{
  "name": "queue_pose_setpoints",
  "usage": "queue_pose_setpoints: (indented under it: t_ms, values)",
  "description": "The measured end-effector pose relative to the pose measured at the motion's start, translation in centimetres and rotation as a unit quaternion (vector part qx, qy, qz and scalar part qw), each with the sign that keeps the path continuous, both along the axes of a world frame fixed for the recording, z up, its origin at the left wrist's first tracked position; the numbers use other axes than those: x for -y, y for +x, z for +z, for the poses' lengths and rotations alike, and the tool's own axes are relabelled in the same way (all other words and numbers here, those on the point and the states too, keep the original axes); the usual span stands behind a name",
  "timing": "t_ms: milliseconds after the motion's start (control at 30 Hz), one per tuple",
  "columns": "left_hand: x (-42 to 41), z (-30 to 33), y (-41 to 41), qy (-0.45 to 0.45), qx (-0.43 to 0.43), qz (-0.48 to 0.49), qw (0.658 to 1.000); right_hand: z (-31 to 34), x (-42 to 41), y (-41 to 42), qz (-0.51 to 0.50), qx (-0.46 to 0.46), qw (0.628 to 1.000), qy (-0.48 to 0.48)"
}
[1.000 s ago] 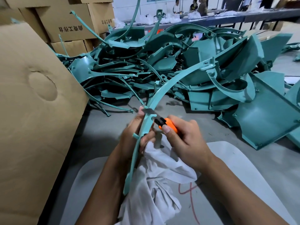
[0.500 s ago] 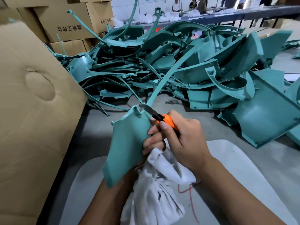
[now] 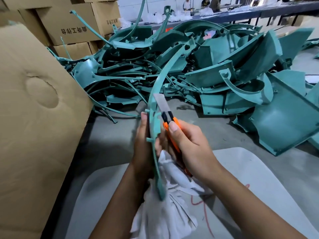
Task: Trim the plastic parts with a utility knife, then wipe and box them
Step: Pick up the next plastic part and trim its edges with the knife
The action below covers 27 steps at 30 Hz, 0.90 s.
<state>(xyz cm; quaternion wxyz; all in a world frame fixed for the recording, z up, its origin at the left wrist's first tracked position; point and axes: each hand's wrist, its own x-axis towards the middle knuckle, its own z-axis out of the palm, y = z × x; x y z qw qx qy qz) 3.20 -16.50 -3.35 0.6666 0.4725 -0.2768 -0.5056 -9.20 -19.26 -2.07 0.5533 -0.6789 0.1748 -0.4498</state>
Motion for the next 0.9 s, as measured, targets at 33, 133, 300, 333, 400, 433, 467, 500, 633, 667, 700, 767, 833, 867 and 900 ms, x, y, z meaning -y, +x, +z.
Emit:
queue_pose_setpoints:
  t_ms: [33, 133, 300, 333, 400, 433, 467, 500, 633, 667, 700, 767, 833, 867, 900]
  values:
    - [0.8, 0.2, -0.1, -0.031, -0.016, 0.006, 0.999, 0.1, 0.0, 0.0, 0.027, -0.005, 1.000, 0.015]
    - [1.5, 0.3, 1.7, -0.036, 0.066, 0.103, 0.992, 0.2, 0.4, -0.4, 0.061, -0.039, 0.997, 0.037]
    - [1.4, -0.8, 3.2, -0.077, 0.175, 0.225, 0.956, -0.3, 0.9, -0.7, 0.116, -0.070, 0.986, 0.092]
    - [1.3, -0.6, 3.3, -0.079, 0.180, 0.233, 0.952, -0.3, 1.0, -0.8, 0.127, -0.073, 0.984, 0.102]
    - [1.2, -0.3, 3.6, -0.094, 0.207, 0.247, 0.942, -0.4, 1.1, -0.8, 0.136, -0.077, 0.982, 0.109]
    - [1.2, -0.1, 3.7, -0.099, 0.215, 0.254, 0.938, -0.4, 1.1, -0.9, 0.137, -0.081, 0.981, 0.107]
    - [1.1, 0.0, 3.6, -0.096, 0.229, 0.259, 0.933, -0.4, 1.1, -1.0, 0.135, -0.086, 0.982, 0.104]
    - [1.1, -0.3, 3.7, -0.107, 0.230, 0.255, 0.933, -0.5, 1.2, -1.0, 0.130, -0.091, 0.982, 0.099]
    - [0.8, -0.2, 3.4, -0.102, 0.241, 0.234, 0.937, -0.6, 1.4, -1.0, 0.084, -0.117, 0.987, 0.068]
    - [0.7, -0.1, 3.5, -0.105, 0.250, 0.226, 0.936, -0.7, 1.5, -1.0, 0.081, -0.111, 0.988, 0.068]
    - [0.6, 0.0, 3.4, -0.106, 0.258, 0.221, 0.935, -0.7, 1.5, -1.1, 0.087, -0.098, 0.989, 0.072]
    - [0.7, 0.0, 3.4, -0.104, 0.259, 0.219, 0.935, -0.8, 1.4, -1.1, 0.119, -0.072, 0.987, 0.077]
    - [0.6, 0.0, 3.1, -0.102, 0.249, 0.219, 0.938, -0.9, 1.3, -1.0, 0.140, -0.069, 0.985, 0.074]
    - [0.6, 0.2, 3.0, -0.105, 0.234, 0.218, 0.942, -0.9, 1.3, -0.9, 0.133, -0.077, 0.986, 0.065]
    - [0.6, 0.1, 3.0, -0.106, 0.209, 0.205, 0.950, -1.0, 1.3, -0.9, 0.117, -0.089, 0.988, 0.053]
